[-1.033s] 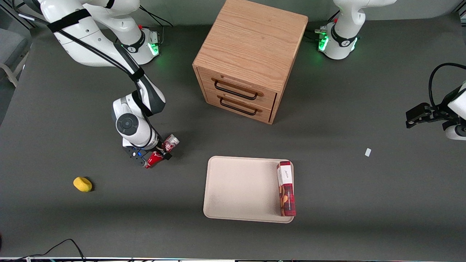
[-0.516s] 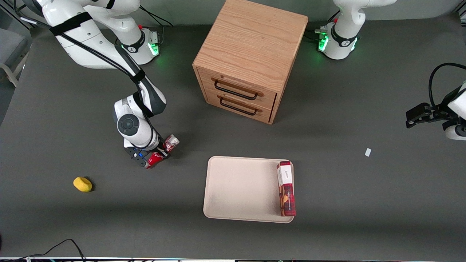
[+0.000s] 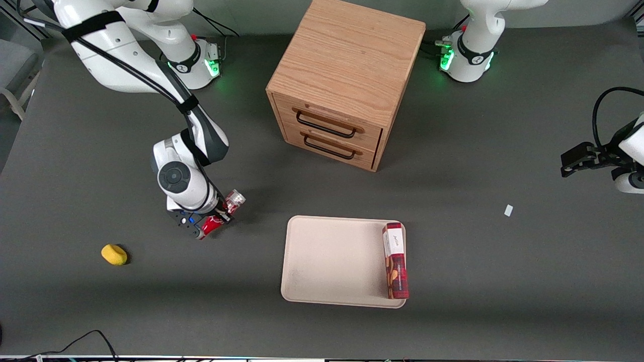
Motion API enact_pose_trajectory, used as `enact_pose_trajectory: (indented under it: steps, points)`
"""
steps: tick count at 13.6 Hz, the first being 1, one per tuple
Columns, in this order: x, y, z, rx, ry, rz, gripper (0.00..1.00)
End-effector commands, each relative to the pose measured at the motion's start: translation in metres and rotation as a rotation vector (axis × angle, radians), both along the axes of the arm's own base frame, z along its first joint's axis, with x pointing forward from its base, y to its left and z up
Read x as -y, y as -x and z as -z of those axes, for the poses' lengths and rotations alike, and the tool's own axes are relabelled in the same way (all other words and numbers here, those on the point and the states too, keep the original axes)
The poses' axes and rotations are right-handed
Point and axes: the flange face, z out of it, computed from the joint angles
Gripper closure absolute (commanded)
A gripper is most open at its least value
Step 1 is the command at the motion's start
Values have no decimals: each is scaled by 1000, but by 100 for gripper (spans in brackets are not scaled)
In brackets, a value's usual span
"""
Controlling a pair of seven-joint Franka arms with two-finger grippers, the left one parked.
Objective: Place coke bottle on tray
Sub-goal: 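Lift the bottle and carry it over the white tray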
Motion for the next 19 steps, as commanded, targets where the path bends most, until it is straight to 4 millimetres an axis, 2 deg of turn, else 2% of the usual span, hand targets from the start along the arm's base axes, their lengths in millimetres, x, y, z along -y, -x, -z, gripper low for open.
enact_pose_trajectory:
  steps: [1, 3, 5, 6, 7, 8, 10, 12, 13, 17, 19]
  points:
    - [-27, -32, -80, 20, 4, -80, 100]
    - [-40, -49, -130, 51, -17, -219, 100]
    - [-45, -69, -171, 51, -56, -312, 100]
    - [-51, -78, -186, 52, -88, -339, 100]
    - [-66, -83, -197, 59, -119, -403, 100]
    - [-81, -87, -199, 67, -153, -466, 100]
    - [-130, -87, -185, 88, -199, -567, 100]
    - [-166, -88, -162, 131, -228, -643, 100]
    - [-180, -86, -151, 147, -232, -685, 100]
    - [-228, -71, -79, 148, -159, -792, 100]
    - [-235, -72, -45, 164, -134, -799, 100]
